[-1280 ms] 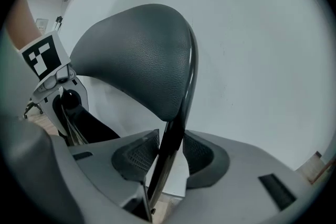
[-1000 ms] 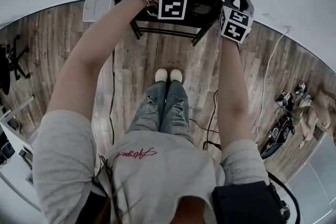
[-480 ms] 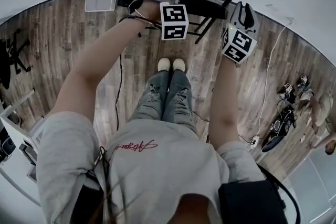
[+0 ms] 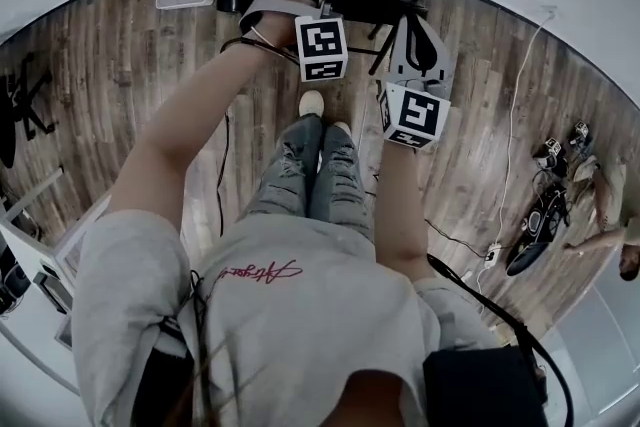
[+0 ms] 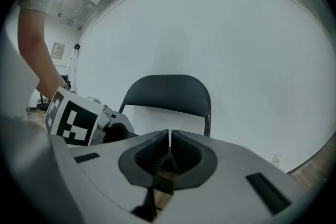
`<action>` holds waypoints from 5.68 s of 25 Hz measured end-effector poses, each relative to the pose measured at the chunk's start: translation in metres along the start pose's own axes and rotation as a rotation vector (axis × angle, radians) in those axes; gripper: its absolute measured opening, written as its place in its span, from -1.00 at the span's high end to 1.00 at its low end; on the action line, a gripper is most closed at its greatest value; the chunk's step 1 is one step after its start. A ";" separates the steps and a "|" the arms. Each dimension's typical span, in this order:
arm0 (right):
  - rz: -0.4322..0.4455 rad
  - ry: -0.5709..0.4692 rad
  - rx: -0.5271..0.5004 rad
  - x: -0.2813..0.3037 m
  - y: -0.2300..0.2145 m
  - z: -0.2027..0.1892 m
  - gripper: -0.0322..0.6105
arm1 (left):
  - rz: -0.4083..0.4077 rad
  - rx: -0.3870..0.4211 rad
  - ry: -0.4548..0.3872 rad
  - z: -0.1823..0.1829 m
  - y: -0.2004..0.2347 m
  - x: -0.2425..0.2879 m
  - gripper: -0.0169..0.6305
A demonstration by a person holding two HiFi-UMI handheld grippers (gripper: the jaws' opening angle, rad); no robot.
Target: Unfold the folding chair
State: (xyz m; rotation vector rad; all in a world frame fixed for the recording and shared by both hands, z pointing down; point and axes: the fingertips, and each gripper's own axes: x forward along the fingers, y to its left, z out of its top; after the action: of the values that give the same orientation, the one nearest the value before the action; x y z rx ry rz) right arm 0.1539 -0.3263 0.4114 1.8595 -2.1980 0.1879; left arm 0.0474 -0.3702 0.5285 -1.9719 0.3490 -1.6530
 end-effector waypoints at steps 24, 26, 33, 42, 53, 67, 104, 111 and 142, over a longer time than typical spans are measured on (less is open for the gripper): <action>0.146 -0.045 -0.006 -0.173 0.089 -0.112 0.81 | 0.503 0.057 0.006 0.009 -0.169 -0.049 0.40; 0.124 -0.057 0.008 -0.184 0.091 -0.121 0.81 | 0.535 0.074 0.022 0.004 -0.179 -0.050 0.40; 0.091 -0.058 -0.024 -0.220 0.116 -0.166 0.81 | 0.612 0.075 0.019 0.011 -0.226 -0.044 0.36; 0.180 -0.058 -0.011 -0.258 0.150 -0.236 0.81 | 0.694 0.085 0.019 0.020 -0.274 -0.051 0.35; 0.270 -0.059 -0.030 -0.295 0.181 -0.295 0.81 | 0.750 0.086 0.009 0.027 -0.372 -0.052 0.22; 0.285 -0.060 -0.051 -0.308 0.205 -0.337 0.81 | 0.763 0.097 -0.016 0.027 -0.436 -0.040 0.10; 0.300 -0.337 -0.078 -0.414 0.205 -0.017 0.81 | 0.966 -1.034 -0.375 -0.024 -0.293 -0.409 0.84; 0.249 -0.410 -0.103 -0.439 0.195 0.095 0.81 | 0.841 -1.248 -0.680 -0.002 -0.234 -0.511 0.90; 0.303 -0.489 -0.153 -0.455 0.210 0.163 0.83 | 0.689 -1.136 -0.884 0.062 -0.200 -0.558 0.90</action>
State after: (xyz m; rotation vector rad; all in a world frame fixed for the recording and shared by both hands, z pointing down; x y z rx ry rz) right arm -0.0022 0.0992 0.1432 1.6057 -2.7186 -0.4144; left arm -0.0409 0.0980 0.1709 -2.5818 1.5845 0.0333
